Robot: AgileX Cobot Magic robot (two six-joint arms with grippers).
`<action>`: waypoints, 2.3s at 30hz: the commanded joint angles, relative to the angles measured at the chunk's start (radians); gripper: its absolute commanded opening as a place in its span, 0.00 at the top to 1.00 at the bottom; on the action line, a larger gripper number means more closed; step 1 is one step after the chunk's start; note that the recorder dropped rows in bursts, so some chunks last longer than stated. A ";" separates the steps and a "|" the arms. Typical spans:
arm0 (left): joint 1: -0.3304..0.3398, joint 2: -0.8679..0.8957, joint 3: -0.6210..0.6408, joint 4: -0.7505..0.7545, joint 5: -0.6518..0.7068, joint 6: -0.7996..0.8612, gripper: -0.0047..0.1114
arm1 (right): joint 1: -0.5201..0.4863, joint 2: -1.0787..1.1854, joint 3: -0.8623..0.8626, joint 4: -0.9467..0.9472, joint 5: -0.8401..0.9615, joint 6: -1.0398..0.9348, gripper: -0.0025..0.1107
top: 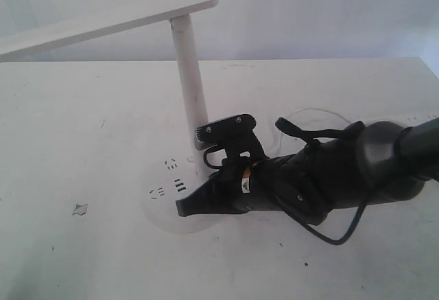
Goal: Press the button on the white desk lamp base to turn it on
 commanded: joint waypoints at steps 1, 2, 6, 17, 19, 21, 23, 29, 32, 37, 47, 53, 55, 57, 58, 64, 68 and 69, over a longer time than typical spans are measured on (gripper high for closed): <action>-0.009 -0.004 0.003 -0.006 0.001 -0.003 0.96 | 0.000 -0.008 0.041 -0.020 0.167 -0.004 0.98; -0.009 -0.004 0.003 -0.006 0.001 -0.003 0.96 | 0.000 -0.029 0.041 -0.020 0.163 -0.004 0.98; -0.009 -0.004 0.003 -0.006 0.001 -0.003 0.96 | 0.000 -0.152 0.041 -0.020 0.220 -0.004 0.98; -0.009 -0.004 0.003 -0.006 0.001 -0.003 0.96 | 0.000 -0.166 0.041 -0.022 0.133 -0.004 0.98; -0.009 -0.004 0.003 -0.006 0.001 -0.003 0.96 | 0.000 -0.148 0.041 -0.022 0.097 -0.004 0.98; -0.009 -0.004 0.003 -0.006 0.001 -0.003 0.96 | 0.000 -0.122 0.041 -0.020 0.077 -0.004 0.98; -0.009 -0.004 0.003 -0.006 0.001 -0.003 0.96 | 0.000 -0.093 0.041 -0.020 0.066 -0.004 0.98; -0.009 -0.004 0.003 -0.006 0.001 -0.003 0.96 | 0.000 -0.058 0.041 -0.020 -0.007 -0.002 0.98; -0.009 -0.004 0.003 -0.006 0.001 -0.003 0.96 | 0.000 -0.058 0.041 -0.020 -0.007 -0.002 0.98; -0.009 -0.004 0.003 -0.006 0.001 -0.003 0.96 | 0.000 -0.058 0.041 -0.020 -0.014 -0.002 0.98; -0.009 -0.004 0.003 -0.006 0.001 -0.003 0.96 | 0.000 -0.082 0.041 -0.020 -0.036 0.005 0.98; -0.009 -0.004 0.003 -0.006 0.001 -0.003 0.96 | 0.000 -0.099 0.041 -0.020 -0.036 0.004 0.98; -0.009 -0.004 0.003 -0.006 0.001 -0.003 0.96 | 0.000 -0.099 0.041 -0.020 -0.024 0.002 0.98; -0.009 -0.004 0.003 -0.006 0.001 -0.003 0.96 | 0.000 -0.099 0.041 -0.020 -0.019 -0.001 0.98; -0.009 -0.004 0.003 -0.006 0.001 -0.003 0.96 | 0.000 -0.103 0.041 -0.020 -0.017 -0.004 0.98; -0.009 -0.004 0.003 -0.006 0.001 -0.003 0.96 | 0.000 -0.204 0.041 -0.023 0.015 -0.046 0.98; -0.009 -0.004 0.003 -0.006 0.001 -0.003 0.96 | 0.000 -0.322 0.053 -0.023 0.056 -0.061 0.98; -0.009 -0.004 0.003 -0.006 0.001 -0.003 0.96 | 0.000 -0.355 0.065 -0.023 0.056 -0.067 0.98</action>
